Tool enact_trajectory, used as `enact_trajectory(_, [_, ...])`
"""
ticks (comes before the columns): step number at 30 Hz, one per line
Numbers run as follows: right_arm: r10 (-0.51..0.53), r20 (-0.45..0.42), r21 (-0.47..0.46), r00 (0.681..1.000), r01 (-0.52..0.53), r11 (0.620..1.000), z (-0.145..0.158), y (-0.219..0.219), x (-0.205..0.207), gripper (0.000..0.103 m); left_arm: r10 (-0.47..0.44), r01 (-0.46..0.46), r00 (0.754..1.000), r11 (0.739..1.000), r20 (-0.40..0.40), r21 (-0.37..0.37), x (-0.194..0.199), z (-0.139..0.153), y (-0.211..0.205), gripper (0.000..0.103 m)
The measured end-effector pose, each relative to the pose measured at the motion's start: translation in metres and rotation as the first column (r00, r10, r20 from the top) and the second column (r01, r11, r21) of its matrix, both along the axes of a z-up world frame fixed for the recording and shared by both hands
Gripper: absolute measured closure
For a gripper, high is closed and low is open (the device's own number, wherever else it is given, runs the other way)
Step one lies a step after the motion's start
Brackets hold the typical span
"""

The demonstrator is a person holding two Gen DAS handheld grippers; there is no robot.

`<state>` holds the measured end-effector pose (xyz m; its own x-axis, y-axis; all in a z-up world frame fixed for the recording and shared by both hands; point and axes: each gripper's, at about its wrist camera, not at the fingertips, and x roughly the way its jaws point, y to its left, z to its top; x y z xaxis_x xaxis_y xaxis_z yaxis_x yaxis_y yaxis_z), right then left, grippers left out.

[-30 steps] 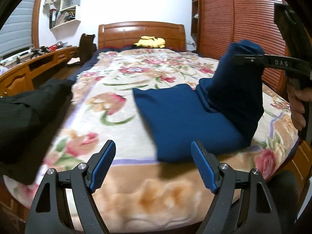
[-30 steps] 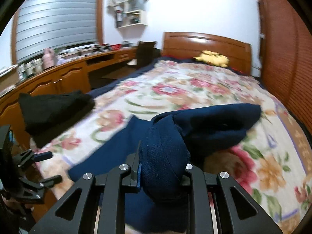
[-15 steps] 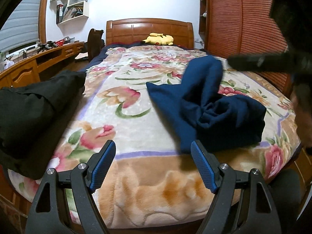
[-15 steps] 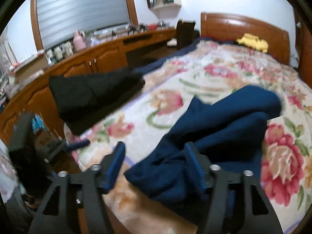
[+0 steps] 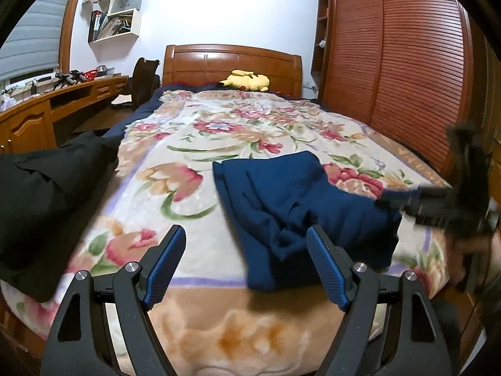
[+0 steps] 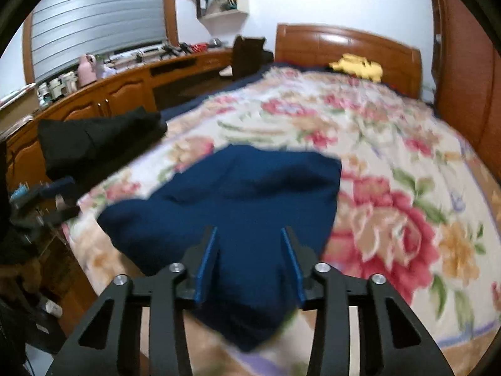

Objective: Fold large clothes

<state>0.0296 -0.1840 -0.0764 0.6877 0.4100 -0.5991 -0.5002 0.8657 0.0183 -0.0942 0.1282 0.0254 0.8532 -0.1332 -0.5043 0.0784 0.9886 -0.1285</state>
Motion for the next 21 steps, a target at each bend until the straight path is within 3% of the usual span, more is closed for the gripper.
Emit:
enact_trajectory(3, [0.018,-0.036,0.043,0.999,-0.016,0.999,-0.016,0.007,0.001,0.065,-0.013,0.013,1.0,1.0,-0.004,-0.005,0.009,0.001,-0.007,0.023])
enact_trajectory(10, [0.035,-0.035,0.028,0.999,-0.034,0.999,-0.026,0.023,0.007,0.064,-0.026,0.028,0.998,0.999,-0.059,0.035,0.056,-0.003,-0.017,0.023])
enact_trajectory(14, [0.055,-0.019,0.01,0.998,-0.054,0.998,-0.023,0.016,-0.002,0.065,-0.043,0.051,0.992,0.996,-0.123,0.067,0.09,-0.011,-0.019,0.035])
enact_trajectory(21, [0.076,0.038,-0.034,0.996,-0.075,0.997,-0.019,0.006,-0.021,0.064,-0.088,0.109,0.967,0.991,-0.239,0.073,0.149,-0.022,-0.023,0.035])
